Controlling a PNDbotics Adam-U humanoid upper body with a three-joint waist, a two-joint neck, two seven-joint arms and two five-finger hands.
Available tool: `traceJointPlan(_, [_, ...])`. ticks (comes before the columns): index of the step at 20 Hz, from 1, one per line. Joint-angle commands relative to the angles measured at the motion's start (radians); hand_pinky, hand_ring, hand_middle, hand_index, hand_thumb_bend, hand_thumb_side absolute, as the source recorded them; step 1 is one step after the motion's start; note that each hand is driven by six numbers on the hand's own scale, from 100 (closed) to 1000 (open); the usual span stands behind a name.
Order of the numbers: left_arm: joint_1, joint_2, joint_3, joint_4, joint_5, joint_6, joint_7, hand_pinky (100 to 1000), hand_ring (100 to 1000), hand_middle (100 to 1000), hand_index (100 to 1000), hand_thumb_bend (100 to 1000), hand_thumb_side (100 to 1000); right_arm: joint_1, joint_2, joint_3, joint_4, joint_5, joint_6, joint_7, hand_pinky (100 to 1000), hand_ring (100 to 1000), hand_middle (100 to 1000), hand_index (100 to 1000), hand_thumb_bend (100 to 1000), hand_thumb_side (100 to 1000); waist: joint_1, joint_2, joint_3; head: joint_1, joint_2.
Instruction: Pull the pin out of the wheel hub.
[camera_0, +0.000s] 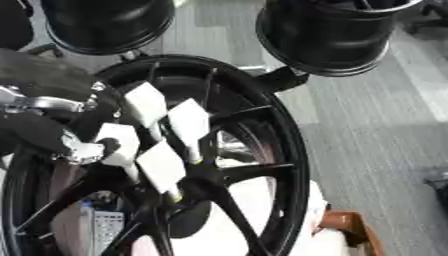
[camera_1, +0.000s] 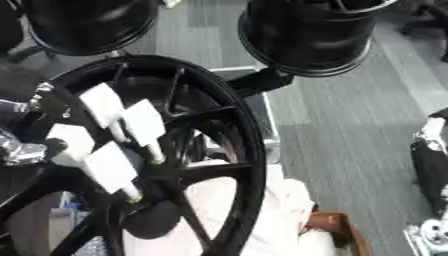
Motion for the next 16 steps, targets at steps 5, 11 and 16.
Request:
traceJointPlan(5, [-0.013, 0.006, 0.006, 0.018, -0.031, -0.051, -0.022, 843, 842, 754, 911, 100, 974, -0.009, -0.006, -0.012, -0.012, -0.006, -0.004, 0.0, 813, 774, 661, 797, 100, 299, -0.003, -0.012, -0.002, 0.004, -0.018])
traceJointPlan(11, [-0.008, 0.005, 0.004, 0.028, -0.038, -0.084, -0.028, 848, 851, 766, 922, 100, 944, -0.011, -0.004, -0.014, -0.012, -0.009, -0.005, 0.0, 813, 774, 660, 796, 100, 300, -0.002, -0.011, -0.003, 0.002, -0.019])
traceJointPlan(16, [-0.007, 0.001, 0.002, 0.043, -0.051, -0.102, -0.028, 848, 852, 766, 922, 100, 953, -0.012, -0.004, -0.013, -0.012, -0.011, -0.005, 0.0, 813, 773, 660, 796, 100, 300, -0.003, -0.01, -0.004, 0.002, -0.022])
